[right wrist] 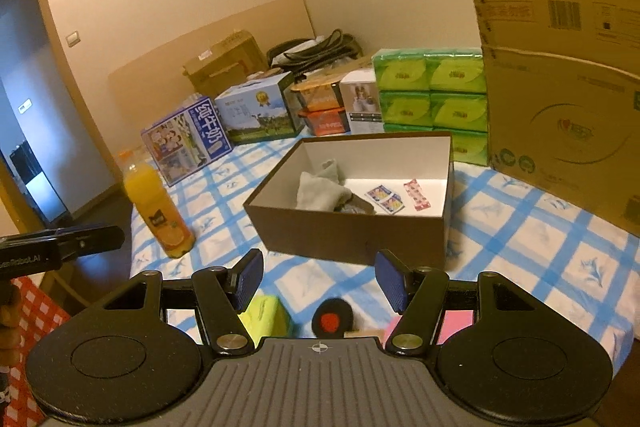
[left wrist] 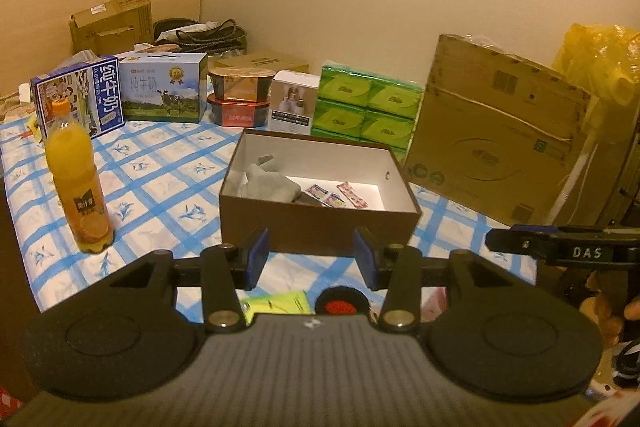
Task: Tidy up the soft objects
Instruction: 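Withdraw both open tools from the box back to the pile, then lower the open right tool onto the dark grey towel and close it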
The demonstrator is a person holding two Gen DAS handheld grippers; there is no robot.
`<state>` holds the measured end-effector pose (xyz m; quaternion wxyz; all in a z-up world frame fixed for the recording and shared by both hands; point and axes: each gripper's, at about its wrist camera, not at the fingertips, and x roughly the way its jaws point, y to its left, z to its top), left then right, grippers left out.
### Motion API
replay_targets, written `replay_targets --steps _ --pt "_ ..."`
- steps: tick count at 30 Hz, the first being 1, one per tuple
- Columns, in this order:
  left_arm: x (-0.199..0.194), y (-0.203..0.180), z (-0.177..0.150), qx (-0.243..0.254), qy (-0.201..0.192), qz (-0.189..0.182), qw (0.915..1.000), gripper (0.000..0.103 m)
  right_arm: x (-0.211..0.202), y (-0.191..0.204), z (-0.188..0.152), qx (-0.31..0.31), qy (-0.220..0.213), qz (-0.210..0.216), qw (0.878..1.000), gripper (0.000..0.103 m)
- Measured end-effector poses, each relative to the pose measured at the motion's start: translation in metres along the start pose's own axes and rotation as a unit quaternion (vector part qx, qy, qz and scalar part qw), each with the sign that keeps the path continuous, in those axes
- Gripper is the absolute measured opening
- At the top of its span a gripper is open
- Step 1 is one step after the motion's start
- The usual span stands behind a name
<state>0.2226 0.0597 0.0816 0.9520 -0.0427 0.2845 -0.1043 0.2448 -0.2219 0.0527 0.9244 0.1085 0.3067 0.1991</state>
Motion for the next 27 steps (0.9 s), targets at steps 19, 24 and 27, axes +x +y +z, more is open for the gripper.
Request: replay_targets --steps 19,24,27 --pt "-0.049 -0.038 -0.083 -0.023 0.033 -0.003 0.9992 0.043 -0.053 0.014 -0.092 0.029 0.023 -0.004 0.999 0.062" --pt "-0.04 -0.048 -0.101 -0.026 0.054 -0.01 0.9982 0.043 -0.055 0.009 -0.111 0.037 0.028 -0.018 0.999 0.062" --pt "-0.033 -0.055 -0.109 -0.018 0.06 -0.014 0.9979 0.043 -0.053 0.005 -0.119 0.033 0.031 -0.03 0.998 0.062"
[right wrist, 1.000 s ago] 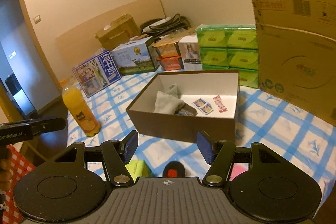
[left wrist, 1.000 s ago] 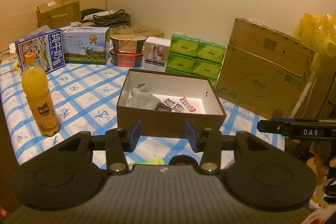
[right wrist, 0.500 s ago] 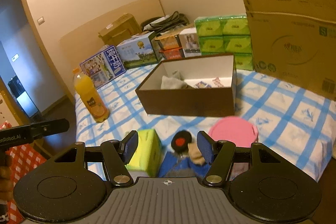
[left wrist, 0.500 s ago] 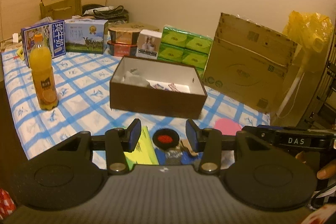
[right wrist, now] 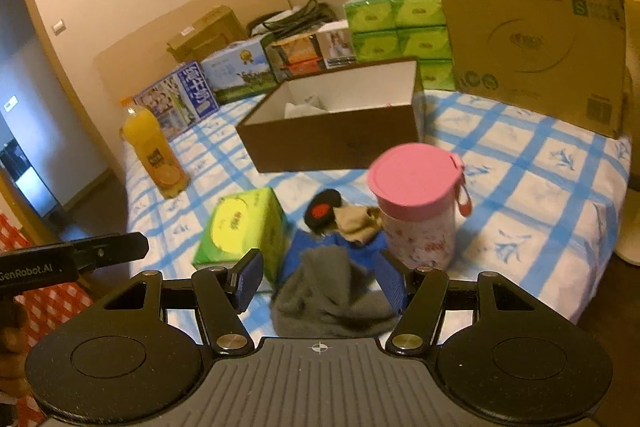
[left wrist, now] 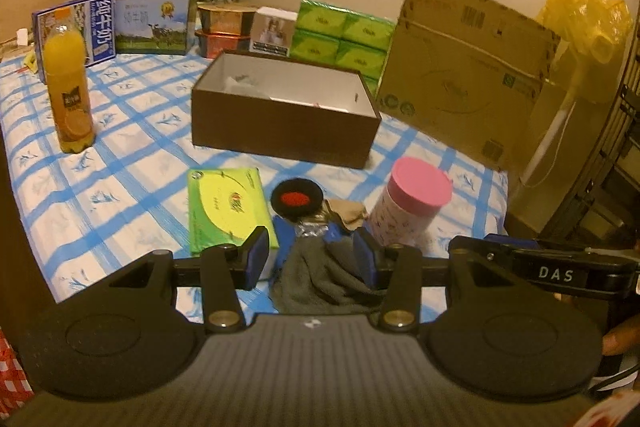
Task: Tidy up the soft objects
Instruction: 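Lower the open right tool onto the dark grey towel and close it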
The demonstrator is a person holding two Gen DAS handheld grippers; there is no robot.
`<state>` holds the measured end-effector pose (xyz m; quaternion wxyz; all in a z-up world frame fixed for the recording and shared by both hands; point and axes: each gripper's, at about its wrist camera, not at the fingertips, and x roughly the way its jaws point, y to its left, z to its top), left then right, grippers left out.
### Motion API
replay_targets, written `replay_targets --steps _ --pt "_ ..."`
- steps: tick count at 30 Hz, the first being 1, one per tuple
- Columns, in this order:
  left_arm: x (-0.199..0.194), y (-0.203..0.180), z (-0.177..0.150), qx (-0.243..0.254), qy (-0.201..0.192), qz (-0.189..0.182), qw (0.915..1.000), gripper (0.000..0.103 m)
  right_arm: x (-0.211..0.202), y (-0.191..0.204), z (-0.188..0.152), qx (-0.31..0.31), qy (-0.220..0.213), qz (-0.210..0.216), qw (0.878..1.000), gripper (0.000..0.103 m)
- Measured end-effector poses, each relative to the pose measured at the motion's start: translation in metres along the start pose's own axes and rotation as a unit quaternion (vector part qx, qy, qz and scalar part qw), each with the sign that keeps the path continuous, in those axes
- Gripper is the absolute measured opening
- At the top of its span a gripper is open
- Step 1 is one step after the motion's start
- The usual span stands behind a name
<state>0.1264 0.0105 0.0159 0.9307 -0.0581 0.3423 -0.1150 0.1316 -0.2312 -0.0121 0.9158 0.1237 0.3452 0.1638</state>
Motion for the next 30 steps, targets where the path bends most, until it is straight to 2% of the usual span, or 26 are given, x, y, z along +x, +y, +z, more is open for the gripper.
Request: replay_targets --steps 12,30 --pt "0.037 -0.02 -0.014 0.02 0.032 -0.018 0.9991 0.042 0.016 -0.025 -0.02 0.006 0.016 -0.039 0.999 0.062" --pt "0.089 -0.031 -0.015 0.048 0.062 -0.028 0.9966 0.041 0.041 -0.056 -0.019 0.031 0.029 -0.066 0.997 0.062"
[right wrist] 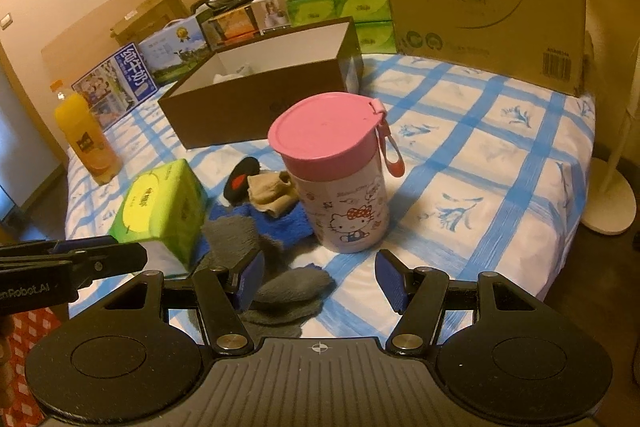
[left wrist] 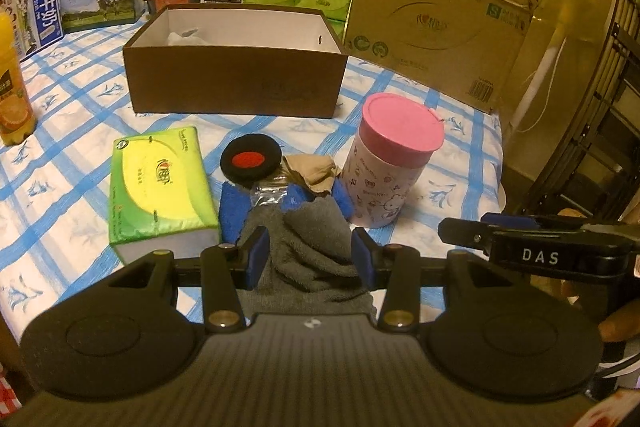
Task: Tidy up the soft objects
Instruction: 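Lower the open right tool onto the dark grey towel and close it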
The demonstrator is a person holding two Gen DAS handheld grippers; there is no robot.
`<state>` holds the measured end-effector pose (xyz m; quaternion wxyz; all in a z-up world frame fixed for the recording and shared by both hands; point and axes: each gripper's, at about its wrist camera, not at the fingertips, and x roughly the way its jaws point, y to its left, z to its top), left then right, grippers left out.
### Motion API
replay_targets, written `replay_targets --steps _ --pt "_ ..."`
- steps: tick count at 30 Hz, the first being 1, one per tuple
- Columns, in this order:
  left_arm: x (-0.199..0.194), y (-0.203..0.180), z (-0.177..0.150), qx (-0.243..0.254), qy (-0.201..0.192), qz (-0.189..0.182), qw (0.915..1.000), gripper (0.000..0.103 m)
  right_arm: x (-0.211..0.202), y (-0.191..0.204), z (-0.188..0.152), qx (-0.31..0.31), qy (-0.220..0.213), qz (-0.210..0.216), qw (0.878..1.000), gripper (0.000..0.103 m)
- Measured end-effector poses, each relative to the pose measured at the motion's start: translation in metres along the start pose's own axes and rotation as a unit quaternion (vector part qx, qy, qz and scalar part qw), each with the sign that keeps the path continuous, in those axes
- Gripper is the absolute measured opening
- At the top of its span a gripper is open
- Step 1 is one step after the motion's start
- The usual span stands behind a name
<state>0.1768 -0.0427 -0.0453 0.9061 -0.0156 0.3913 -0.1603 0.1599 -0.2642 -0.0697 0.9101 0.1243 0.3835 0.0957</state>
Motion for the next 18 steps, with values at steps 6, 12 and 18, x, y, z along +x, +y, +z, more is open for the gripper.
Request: replay_targets --steps 6,12,18 --pt "0.015 0.0 0.007 0.01 0.004 0.001 0.9999 0.039 0.011 -0.003 0.001 0.001 0.006 0.005 1.0 0.062" --pt "0.021 0.014 -0.003 0.004 0.021 0.016 0.9996 0.039 0.032 0.01 -0.004 -0.02 0.021 0.032 0.999 0.062" --pt "0.022 0.033 -0.014 -0.016 0.035 0.031 0.9988 0.038 0.062 0.04 -0.015 -0.075 0.025 0.072 0.994 0.062"
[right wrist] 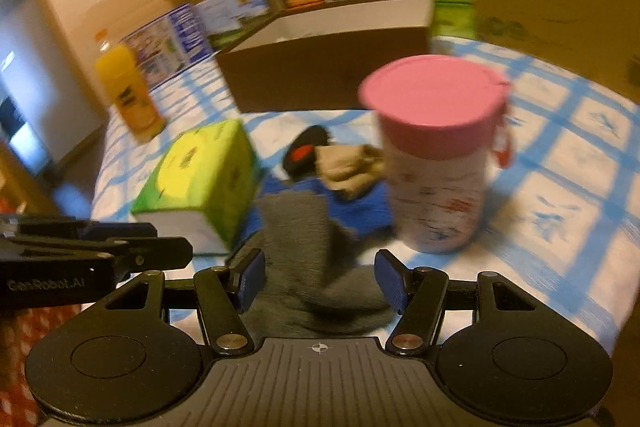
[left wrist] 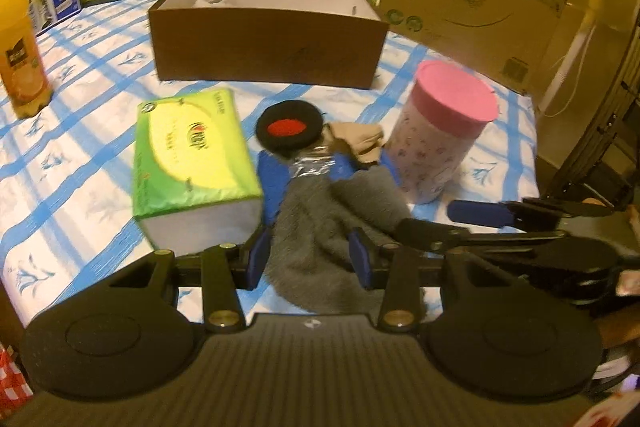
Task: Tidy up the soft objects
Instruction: 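Lower the open right tool onto the dark grey towel and close it, then lift the grey towel off the pile with the right tool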
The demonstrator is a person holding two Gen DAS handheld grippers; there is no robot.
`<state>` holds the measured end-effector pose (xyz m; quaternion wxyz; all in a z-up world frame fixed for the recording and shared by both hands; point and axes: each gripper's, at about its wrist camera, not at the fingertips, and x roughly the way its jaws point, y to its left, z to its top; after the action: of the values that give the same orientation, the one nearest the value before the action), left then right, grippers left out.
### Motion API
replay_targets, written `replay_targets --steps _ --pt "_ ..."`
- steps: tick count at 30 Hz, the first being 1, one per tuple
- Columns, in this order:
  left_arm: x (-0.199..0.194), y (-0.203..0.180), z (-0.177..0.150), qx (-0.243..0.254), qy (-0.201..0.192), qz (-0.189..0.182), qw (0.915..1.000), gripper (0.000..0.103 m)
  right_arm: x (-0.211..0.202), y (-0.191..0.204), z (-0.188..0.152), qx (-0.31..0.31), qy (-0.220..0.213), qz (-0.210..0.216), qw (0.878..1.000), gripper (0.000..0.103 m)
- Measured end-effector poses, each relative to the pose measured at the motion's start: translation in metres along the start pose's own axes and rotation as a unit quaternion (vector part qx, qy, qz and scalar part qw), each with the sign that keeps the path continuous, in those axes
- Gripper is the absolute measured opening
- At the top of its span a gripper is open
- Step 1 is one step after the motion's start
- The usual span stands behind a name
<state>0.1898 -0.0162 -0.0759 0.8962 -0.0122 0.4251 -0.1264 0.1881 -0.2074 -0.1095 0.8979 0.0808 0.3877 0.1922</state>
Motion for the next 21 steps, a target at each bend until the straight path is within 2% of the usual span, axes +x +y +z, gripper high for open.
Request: replay_targets --steps 2,3,4,6,11,21 --pt "-0.001 0.006 -0.003 -0.005 0.001 0.004 1.0 0.038 0.011 0.008 -0.003 -0.029 -0.006 0.005 1.0 0.062" --pt "-0.001 0.008 -0.004 -0.008 0.002 0.006 0.9999 0.038 0.017 0.011 -0.006 -0.042 -0.007 0.004 0.999 0.053" --pt "-0.002 0.011 -0.005 -0.011 0.002 0.007 0.9999 0.038 0.022 0.015 -0.008 -0.058 -0.007 0.003 0.998 0.029" --pt "-0.004 0.013 -0.007 -0.014 0.001 0.009 0.9999 0.038 0.029 0.019 -0.011 -0.084 -0.001 -0.001 0.996 0.004" --pt "-0.013 0.015 -0.012 -0.018 -0.006 0.008 0.9998 0.038 0.002 0.02 -0.007 -0.106 -0.065 0.015 0.992 0.003" --pt "-0.035 0.014 -0.019 -0.022 -0.022 0.005 0.9995 0.038 -0.088 0.022 0.017 -0.082 -0.178 0.07 0.978 0.003"
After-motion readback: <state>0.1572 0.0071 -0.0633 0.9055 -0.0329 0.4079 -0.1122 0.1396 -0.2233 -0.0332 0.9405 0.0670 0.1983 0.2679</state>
